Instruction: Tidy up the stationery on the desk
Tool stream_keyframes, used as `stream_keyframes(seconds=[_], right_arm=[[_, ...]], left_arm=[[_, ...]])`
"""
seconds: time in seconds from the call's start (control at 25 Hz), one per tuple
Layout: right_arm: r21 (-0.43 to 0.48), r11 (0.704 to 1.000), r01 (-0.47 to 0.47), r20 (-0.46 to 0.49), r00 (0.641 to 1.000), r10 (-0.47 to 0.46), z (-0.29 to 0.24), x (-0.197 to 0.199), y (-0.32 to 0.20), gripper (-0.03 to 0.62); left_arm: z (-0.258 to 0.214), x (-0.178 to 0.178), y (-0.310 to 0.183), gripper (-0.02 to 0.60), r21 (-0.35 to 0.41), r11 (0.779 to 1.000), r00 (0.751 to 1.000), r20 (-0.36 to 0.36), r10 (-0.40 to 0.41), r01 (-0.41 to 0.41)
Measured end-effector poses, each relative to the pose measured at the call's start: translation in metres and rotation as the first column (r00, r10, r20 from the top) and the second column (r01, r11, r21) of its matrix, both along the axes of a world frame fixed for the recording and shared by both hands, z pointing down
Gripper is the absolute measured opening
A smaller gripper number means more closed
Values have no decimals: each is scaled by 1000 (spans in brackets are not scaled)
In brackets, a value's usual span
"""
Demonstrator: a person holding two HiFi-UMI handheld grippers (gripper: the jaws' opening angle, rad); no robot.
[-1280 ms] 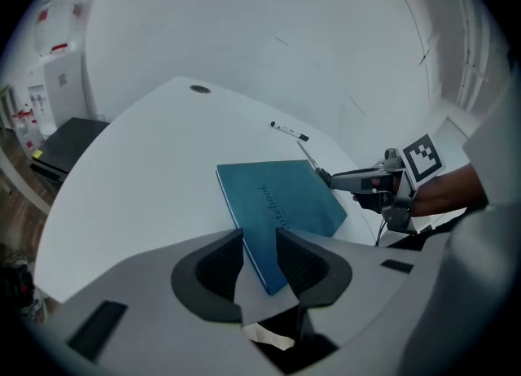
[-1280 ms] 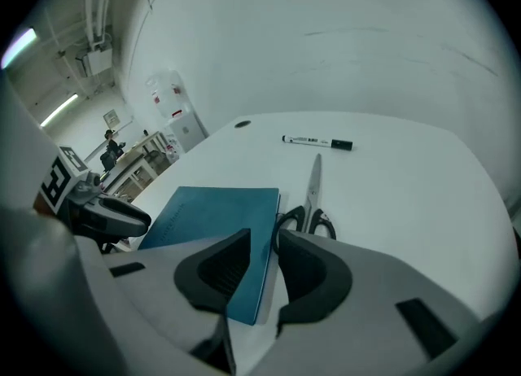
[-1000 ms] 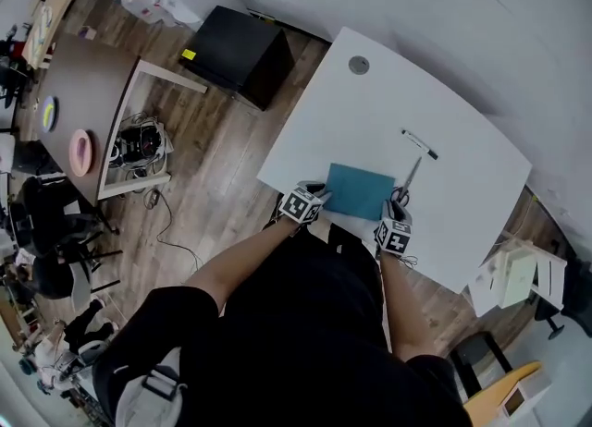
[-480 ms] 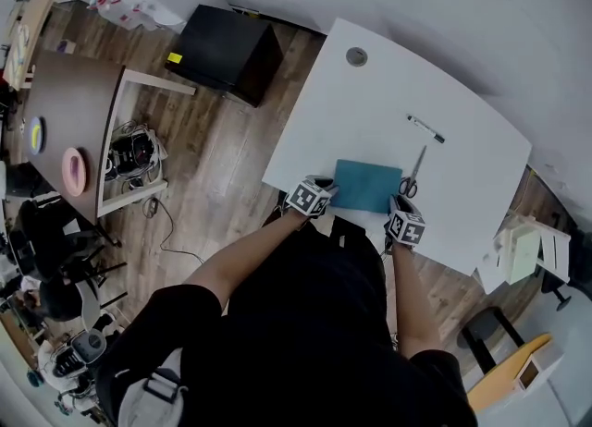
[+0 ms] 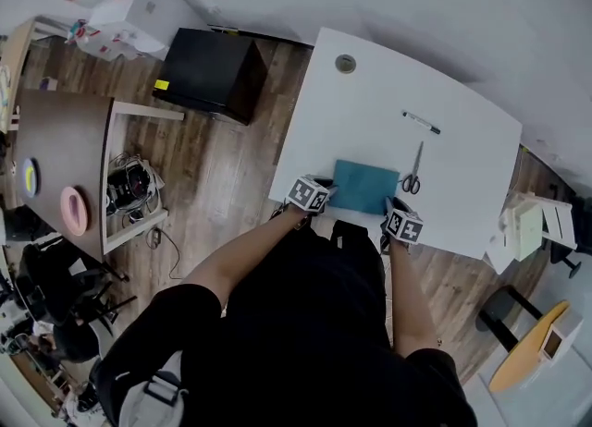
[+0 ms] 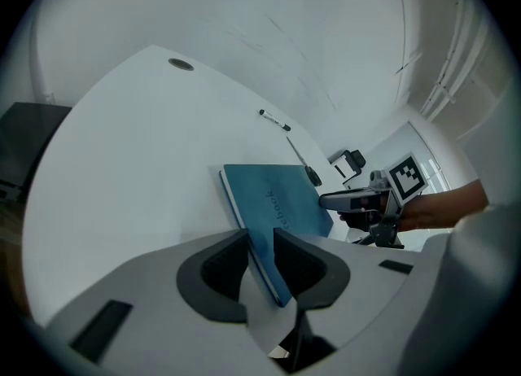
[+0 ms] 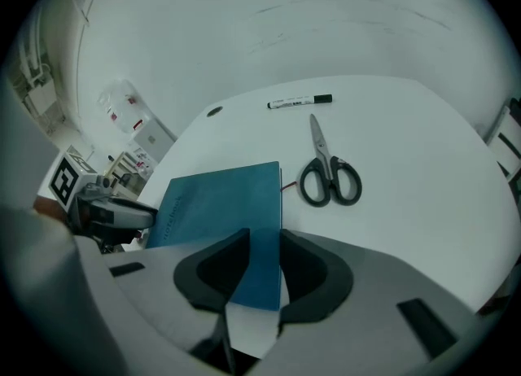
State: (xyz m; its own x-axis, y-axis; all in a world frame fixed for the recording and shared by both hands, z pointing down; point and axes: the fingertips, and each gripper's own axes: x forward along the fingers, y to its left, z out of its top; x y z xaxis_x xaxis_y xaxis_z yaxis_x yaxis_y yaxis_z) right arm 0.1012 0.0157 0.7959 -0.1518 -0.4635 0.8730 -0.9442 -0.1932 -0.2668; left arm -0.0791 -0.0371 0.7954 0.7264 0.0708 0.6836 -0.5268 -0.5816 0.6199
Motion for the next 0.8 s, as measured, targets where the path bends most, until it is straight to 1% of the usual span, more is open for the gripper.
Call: stream_keyframes(seconds=[0.04, 0.08, 0.2, 0.24, 0.36, 0.4, 0.48, 0.56, 0.68, 0.76, 0.8], right_arm=[[5, 1000, -3, 4, 1000, 3, 0, -6, 0, 110], [13, 1000, -6, 8, 1000, 6, 0, -12, -1, 129], [27, 999, -40, 22, 999, 40, 0, -31, -7, 167], [26, 998, -54, 34, 998, 53, 0, -37, -8, 167], [29, 996, -83, 77, 994, 81, -2, -53, -12, 167], [33, 996, -87, 89, 993, 84, -3, -58, -12, 167], [43, 996, -81, 101, 992, 76, -2, -69, -12, 167], [53, 996, -69, 84, 994, 65, -1, -75, -11, 167], [91, 994, -66, 31, 997, 63, -7, -71, -14, 166], [118, 992, -36, -9, 999, 37, -15, -58, -21, 166], [129, 992, -6, -30, 999, 10, -19, -51, -27, 166]], left_arm=[[0, -2, -5, 103, 15, 1000, 1000, 8, 13, -14], [0, -4, -11, 103, 34, 999, 999, 20, 31, -32], [2, -9, -34, 103, 97, 990, 993, 69, 97, -103], [3, -10, -42, 103, 110, 987, 991, 79, 106, -114], [1, -12, -68, 104, 141, 984, 991, 90, 99, -111], [1, -11, -76, 104, 163, 979, 990, 97, 105, -119], [4, -10, -88, 104, 227, 962, 985, 118, 129, -153], [10, -9, -95, 104, 258, 949, 979, 138, 151, -183], [11, -13, -95, 106, 262, 944, 974, 155, 163, -200], [8, -14, -92, 105, 266, 947, 978, 153, 142, -179], [5, -15, -92, 106, 265, 952, 982, 148, 117, -154]])
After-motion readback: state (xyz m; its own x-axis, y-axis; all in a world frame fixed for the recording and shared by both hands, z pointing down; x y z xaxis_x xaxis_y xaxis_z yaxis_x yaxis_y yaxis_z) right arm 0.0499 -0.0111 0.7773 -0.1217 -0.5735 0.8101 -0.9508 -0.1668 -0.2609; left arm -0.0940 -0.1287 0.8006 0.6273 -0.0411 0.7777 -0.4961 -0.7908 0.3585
